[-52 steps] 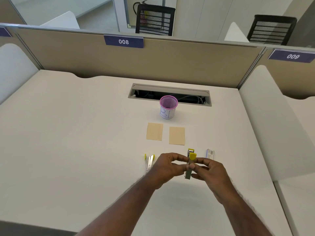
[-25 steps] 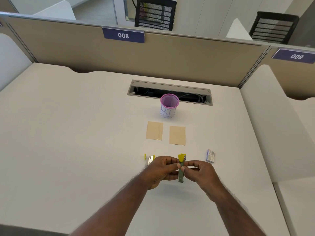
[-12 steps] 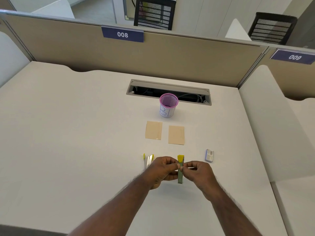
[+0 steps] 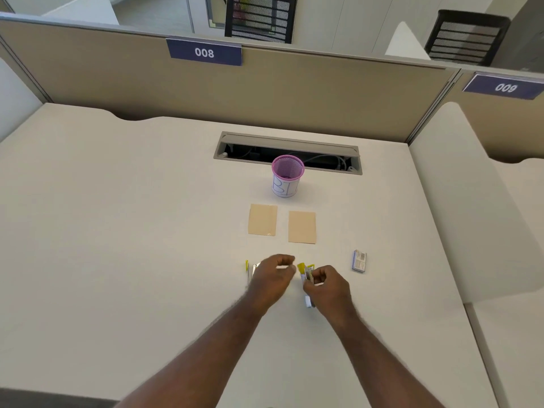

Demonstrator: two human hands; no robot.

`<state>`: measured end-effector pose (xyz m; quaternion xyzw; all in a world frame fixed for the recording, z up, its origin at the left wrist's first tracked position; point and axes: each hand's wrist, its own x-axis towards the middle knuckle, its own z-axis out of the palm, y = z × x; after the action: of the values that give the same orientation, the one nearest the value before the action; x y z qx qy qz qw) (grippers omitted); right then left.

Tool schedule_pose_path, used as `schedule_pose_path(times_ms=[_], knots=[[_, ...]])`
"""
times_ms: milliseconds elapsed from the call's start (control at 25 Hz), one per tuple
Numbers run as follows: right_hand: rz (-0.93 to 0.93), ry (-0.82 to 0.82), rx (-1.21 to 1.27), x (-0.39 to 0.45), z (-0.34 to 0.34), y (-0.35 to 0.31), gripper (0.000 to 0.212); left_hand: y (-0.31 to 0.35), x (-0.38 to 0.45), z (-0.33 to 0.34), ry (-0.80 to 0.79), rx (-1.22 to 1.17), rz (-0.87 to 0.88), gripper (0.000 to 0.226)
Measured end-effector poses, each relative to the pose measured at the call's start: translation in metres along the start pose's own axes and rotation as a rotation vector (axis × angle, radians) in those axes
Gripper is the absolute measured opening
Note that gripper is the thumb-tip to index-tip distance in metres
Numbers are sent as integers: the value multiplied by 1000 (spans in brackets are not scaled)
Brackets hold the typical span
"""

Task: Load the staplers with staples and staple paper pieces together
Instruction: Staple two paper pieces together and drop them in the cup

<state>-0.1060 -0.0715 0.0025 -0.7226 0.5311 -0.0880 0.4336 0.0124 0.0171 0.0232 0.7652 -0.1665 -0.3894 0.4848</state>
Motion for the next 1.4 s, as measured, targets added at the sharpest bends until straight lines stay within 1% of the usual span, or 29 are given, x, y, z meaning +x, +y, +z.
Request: schedule_pose_path(times_ms=[80,200,280,360,440,520,560,640,680,800,920,1080,1200,1320,1400], knots=[[-57,-16,-127,-5,11,4,14,-2,6,-11,102,145,100,28],[-84,-4,-278,-10,25,9,12,-13,16,-30,216,279,238,32],[-125,2,-385,-11,33,7,16,-24,22,-41,264,408,283,39],[-161,-7,-428,-12,35,5,22,-37,28,-52,295,571,261,48],[-143,24,-338,-9,26,5,23,-50,31,-65,310,685,194,54],[-72,141,-176,-2,6,17,13,-64,31,-78,324,770,165,56],[-31,209,-114,2,-7,27,12,-71,30,-85,327,808,163,56],[23,297,-75,6,-32,51,18,-83,29,-96,318,881,171,58],[26,305,-79,5,-42,63,20,-89,29,-100,304,919,176,59],[-14,228,-110,-4,-50,86,26,-104,29,-109,245,1013,178,61],[-74,124,-172,-9,-45,91,33,-109,29,-110,224,1065,186,62],[-207,-13,-314,-1,-26,74,29,-109,27,-110,215,1083,197,65],[-184,-13,-425,6,-15,60,22,-107,26,-112,213,1094,210,71],[-161,33,-538,12,-12,54,19,-109,27,-112,208,1098,198,64],[-154,27,-608,15,-12,50,19,-110,29,-113,199,1101,197,63]])
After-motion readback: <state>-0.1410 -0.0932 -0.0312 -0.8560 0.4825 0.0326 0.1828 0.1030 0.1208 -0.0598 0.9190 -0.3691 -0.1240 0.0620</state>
